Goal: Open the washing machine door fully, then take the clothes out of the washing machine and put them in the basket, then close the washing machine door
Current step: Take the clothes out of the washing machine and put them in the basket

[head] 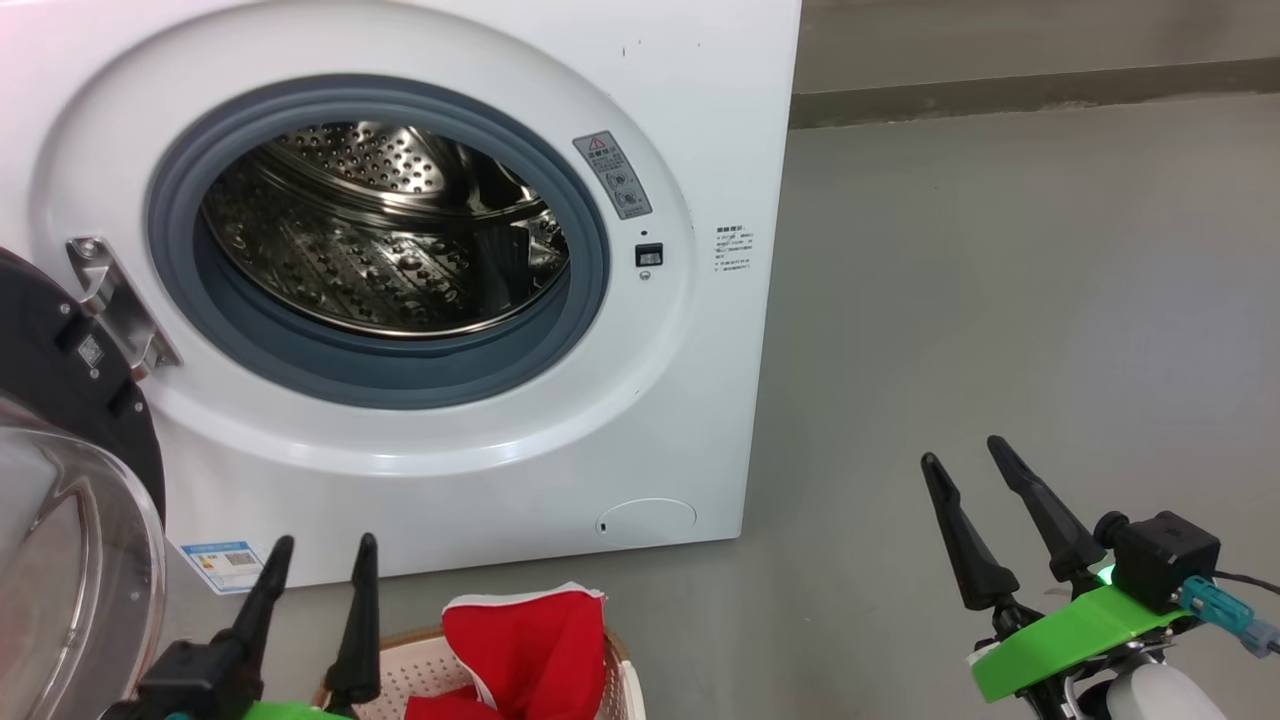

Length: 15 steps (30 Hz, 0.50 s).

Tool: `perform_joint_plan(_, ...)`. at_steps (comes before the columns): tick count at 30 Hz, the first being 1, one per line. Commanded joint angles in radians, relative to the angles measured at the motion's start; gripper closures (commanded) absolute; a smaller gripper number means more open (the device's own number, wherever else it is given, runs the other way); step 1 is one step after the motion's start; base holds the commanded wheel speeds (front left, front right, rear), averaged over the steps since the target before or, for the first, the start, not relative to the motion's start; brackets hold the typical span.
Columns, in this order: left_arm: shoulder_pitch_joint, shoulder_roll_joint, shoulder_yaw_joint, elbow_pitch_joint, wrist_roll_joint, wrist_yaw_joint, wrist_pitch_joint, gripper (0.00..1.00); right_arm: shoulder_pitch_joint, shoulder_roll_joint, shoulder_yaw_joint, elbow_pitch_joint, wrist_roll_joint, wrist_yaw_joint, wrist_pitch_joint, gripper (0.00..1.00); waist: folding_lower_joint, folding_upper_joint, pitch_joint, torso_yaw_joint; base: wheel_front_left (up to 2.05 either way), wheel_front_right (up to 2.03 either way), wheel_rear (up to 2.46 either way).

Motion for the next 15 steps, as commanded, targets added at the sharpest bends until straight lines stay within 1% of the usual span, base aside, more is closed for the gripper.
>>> perform_joint_plan(1,-0.008,0.021,0.049,-0.046,0.001,0.015,0.003,0.0,-0.009,-0.008,0.01,-0.028,-0.007,-0.001,-0.006,0.0,0.0,0.0,-0.002,0.0,0.0,0.0,0.0)
perform_joint_plan(6,0.039,0.017,0.065,-0.073,-0.019,0.031,0.007,0.0,-0.004,-0.005,0.005,-0.028,-0.011,-0.001,-0.006,0.0,0.0,0.0,-0.007,-0.001,0.0,0.0,0.0)
perform_joint_plan(15,0.05,0.01,0.073,-0.034,-0.034,0.036,-0.014,0.0,-0.002,-0.012,0.012,-0.022,-0.009,-0.001,-0.006,0.0,0.0,0.0,-0.008,-0.006,0.0,0.0,0.0)
